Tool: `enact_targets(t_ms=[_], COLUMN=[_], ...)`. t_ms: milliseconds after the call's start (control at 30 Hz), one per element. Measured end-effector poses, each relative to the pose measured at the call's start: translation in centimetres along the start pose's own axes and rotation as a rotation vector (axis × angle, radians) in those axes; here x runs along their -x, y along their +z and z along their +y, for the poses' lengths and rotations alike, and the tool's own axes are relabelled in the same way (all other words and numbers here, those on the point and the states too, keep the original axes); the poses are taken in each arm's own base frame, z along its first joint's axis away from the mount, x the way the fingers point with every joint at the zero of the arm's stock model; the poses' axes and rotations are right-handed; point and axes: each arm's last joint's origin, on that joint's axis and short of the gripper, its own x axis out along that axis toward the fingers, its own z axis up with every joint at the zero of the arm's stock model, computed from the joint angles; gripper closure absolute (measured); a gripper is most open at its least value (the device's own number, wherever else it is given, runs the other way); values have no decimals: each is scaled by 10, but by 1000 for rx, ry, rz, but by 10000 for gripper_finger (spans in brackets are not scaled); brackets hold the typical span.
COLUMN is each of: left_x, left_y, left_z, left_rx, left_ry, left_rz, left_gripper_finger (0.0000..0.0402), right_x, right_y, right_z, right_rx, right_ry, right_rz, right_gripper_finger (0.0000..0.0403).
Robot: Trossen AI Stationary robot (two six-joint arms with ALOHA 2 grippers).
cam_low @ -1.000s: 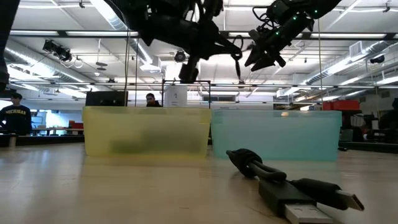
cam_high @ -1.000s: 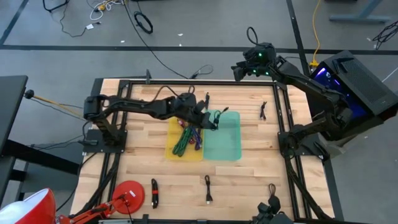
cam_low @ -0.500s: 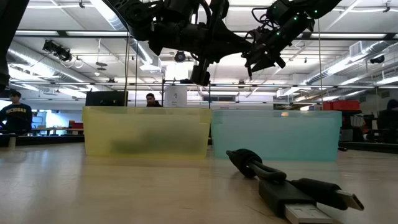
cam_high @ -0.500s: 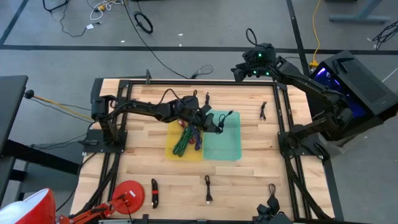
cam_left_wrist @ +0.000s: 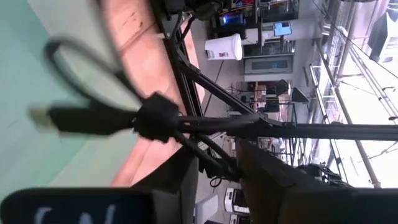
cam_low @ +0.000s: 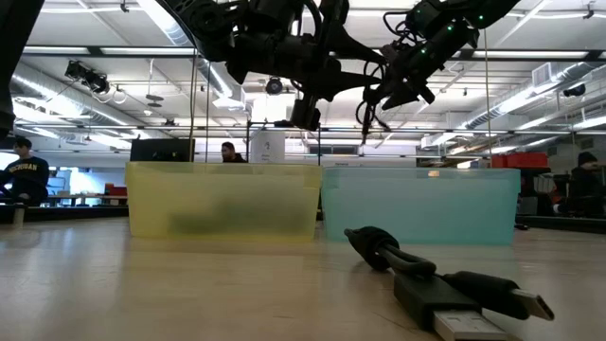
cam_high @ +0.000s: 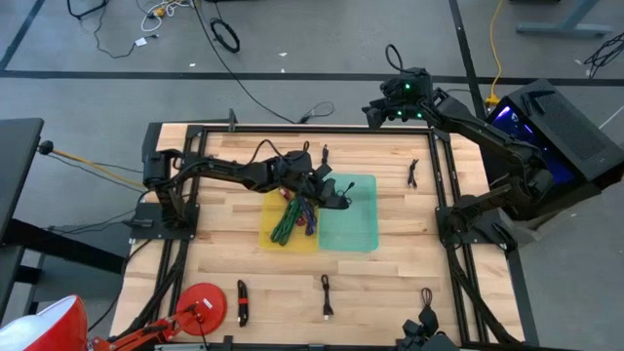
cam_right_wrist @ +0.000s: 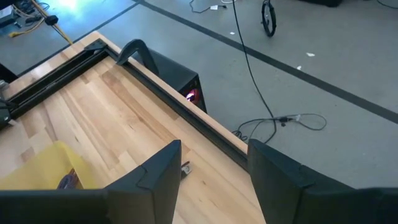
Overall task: Pick & Place USB Port
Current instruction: Put the black charger cable into the green bin
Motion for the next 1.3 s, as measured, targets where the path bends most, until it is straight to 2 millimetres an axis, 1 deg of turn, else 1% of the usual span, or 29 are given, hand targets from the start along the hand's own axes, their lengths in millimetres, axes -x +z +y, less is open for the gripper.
enact_targets(t_ms=[267,367,467,667,833,967,1033,1200,1300], left_x=[3,6,12,39,68,93,104,118,116], left_y=[5,11,23,62,92,105,111,124,131], left_z=[-2,-1,2,14,37,63,69,74,74], left_rx=[-28,-26,-50,-68,-31,19,19,6,-24], left_ry=[-33,-31,-31,4,129,299,337,368,428], left_rz=[-3,-19,-58,-176,-223,-208,-221,-281,-277], left_gripper_finger=[245,235,232,236,236,236,236,236,236], right_x=[0,0,0,0,0,0,0,0,-1], right_y=[0,0,0,-2,-2,-2,-2,-1,0], right_z=[0,0,0,0,0,0,0,1,4], right_rx=[-1,-1,-2,-11,-29,-35,-35,-56,-48], right_ry=[0,0,0,-2,-2,-2,-2,2,12], right_rz=[0,0,1,16,17,17,16,11,-6], right_gripper_finger=[218,218,218,218,218,218,218,218,218])
